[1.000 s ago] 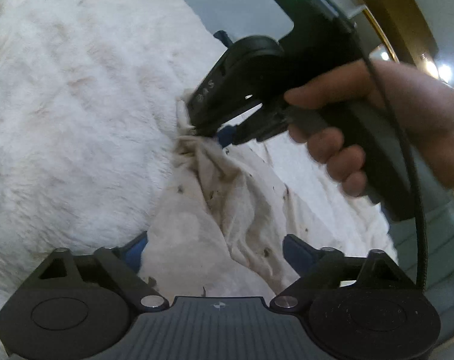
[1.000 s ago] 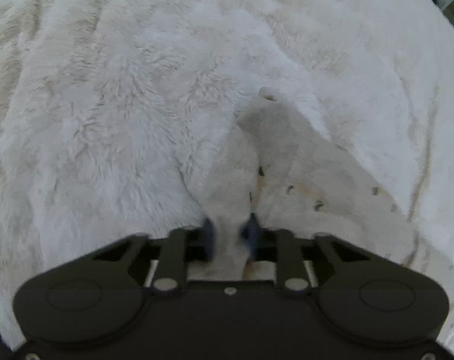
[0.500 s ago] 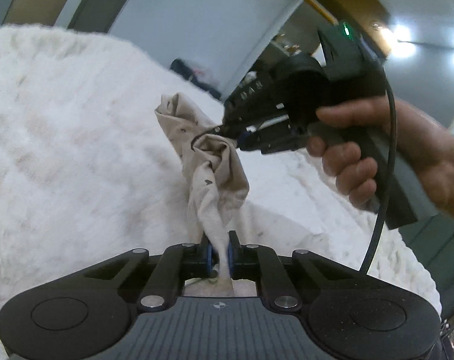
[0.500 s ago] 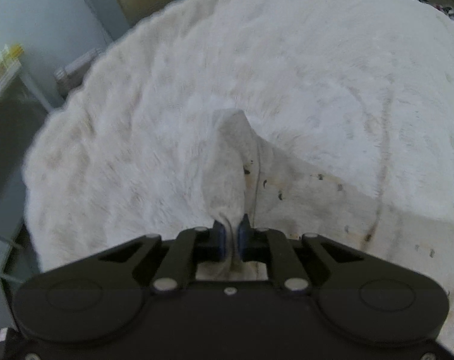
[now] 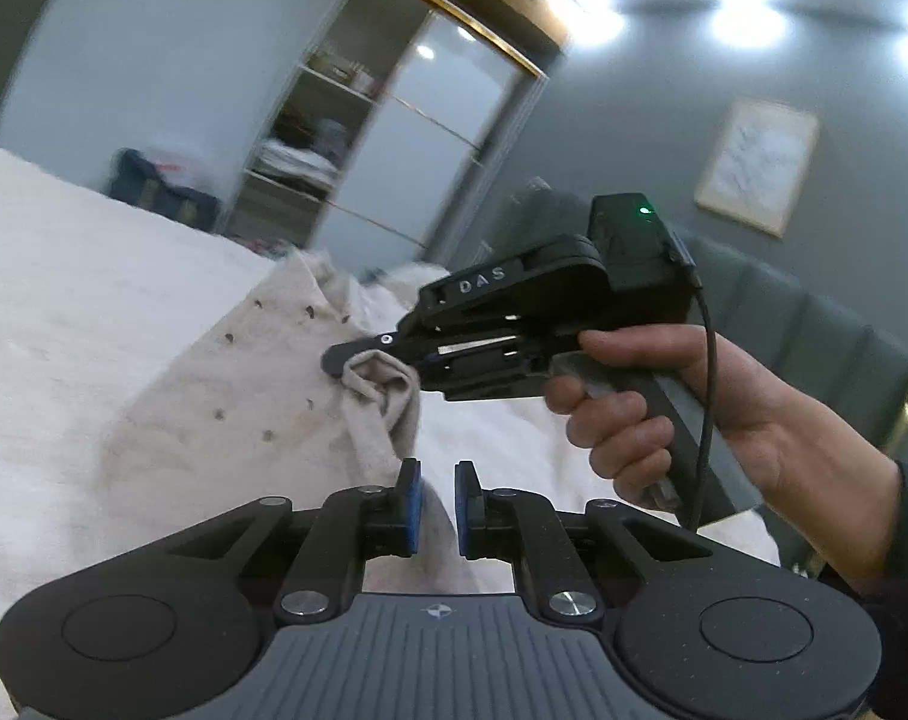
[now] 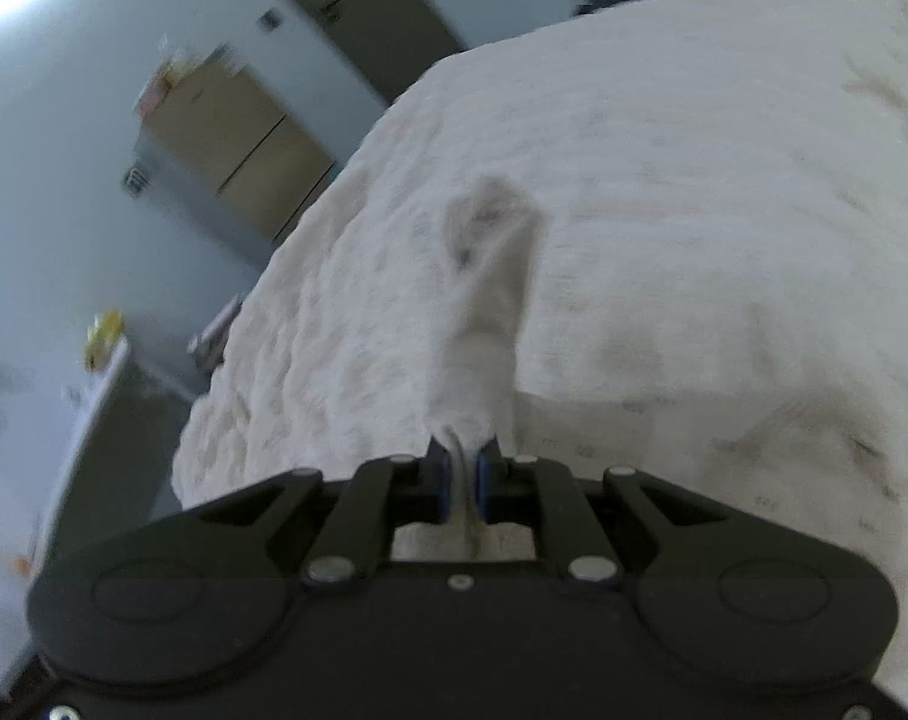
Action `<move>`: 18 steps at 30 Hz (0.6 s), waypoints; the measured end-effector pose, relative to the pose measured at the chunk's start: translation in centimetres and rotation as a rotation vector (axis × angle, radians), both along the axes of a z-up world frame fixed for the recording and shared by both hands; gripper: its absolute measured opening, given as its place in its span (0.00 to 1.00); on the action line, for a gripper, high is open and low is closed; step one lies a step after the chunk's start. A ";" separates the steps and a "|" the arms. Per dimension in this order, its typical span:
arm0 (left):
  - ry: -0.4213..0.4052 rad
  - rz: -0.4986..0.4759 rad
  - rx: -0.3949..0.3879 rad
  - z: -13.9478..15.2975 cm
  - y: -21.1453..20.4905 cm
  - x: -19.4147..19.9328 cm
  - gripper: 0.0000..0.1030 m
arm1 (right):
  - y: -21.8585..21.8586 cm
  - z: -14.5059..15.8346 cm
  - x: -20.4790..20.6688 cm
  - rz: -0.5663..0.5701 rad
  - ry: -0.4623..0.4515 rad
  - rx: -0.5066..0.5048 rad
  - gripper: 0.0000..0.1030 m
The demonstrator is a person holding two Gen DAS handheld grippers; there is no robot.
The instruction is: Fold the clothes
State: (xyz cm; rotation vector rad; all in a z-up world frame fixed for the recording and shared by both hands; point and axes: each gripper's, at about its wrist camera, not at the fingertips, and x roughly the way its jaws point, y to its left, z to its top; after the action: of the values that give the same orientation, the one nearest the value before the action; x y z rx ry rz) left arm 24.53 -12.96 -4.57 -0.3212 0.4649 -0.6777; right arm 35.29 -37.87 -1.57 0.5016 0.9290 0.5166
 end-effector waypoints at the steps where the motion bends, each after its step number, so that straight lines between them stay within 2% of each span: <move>1: 0.012 -0.010 0.016 -0.9 -1.5 0.0 0.65 | -2.9 -1.5 -0.2 -0.032 0.020 0.017 0.08; 3: 0.035 -0.015 0.053 -2.8 -3.9 -0.3 0.72 | -5.1 -3.9 0.0 -0.065 0.055 0.025 0.20; 4: 0.041 -0.012 0.064 -3.6 -4.3 -0.6 0.77 | -7.0 -5.9 -0.2 -0.117 0.090 0.007 0.34; 6: 0.046 -0.005 0.063 -4.4 -3.7 -1.2 0.80 | -11.1 -10.9 -1.3 -0.300 0.178 -0.155 0.34; 7: 0.050 -0.001 0.056 -4.6 -2.6 -1.4 0.80 | -11.9 -12.2 -1.7 -0.354 0.192 -0.194 0.34; 8: 0.053 0.002 0.048 -4.9 -1.5 -1.7 0.81 | -12.2 -12.5 -2.2 -0.381 0.186 -0.202 0.34; 10: 0.060 0.028 0.040 -5.0 1.0 -1.8 0.84 | -11.7 -12.0 -3.5 -0.395 0.115 -0.196 0.37; 11: 0.064 0.051 0.041 -4.9 2.3 -1.5 0.84 | -11.4 -11.7 -4.2 -0.400 0.077 -0.193 0.42; 15: 0.078 0.186 0.093 -6.0 6.5 0.8 0.84 | -4.6 -9.3 -5.4 -0.226 -0.076 -0.158 0.49; 18: 0.050 0.246 0.101 -5.5 8.1 3.5 0.84 | 0.2 -8.6 -6.3 -0.162 -0.156 -0.136 0.52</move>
State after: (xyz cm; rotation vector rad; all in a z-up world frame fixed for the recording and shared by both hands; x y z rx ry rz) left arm 28.01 -4.87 -10.09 -0.2942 0.4957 -0.4061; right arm 28.95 -37.64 -10.17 0.4037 0.7616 0.3382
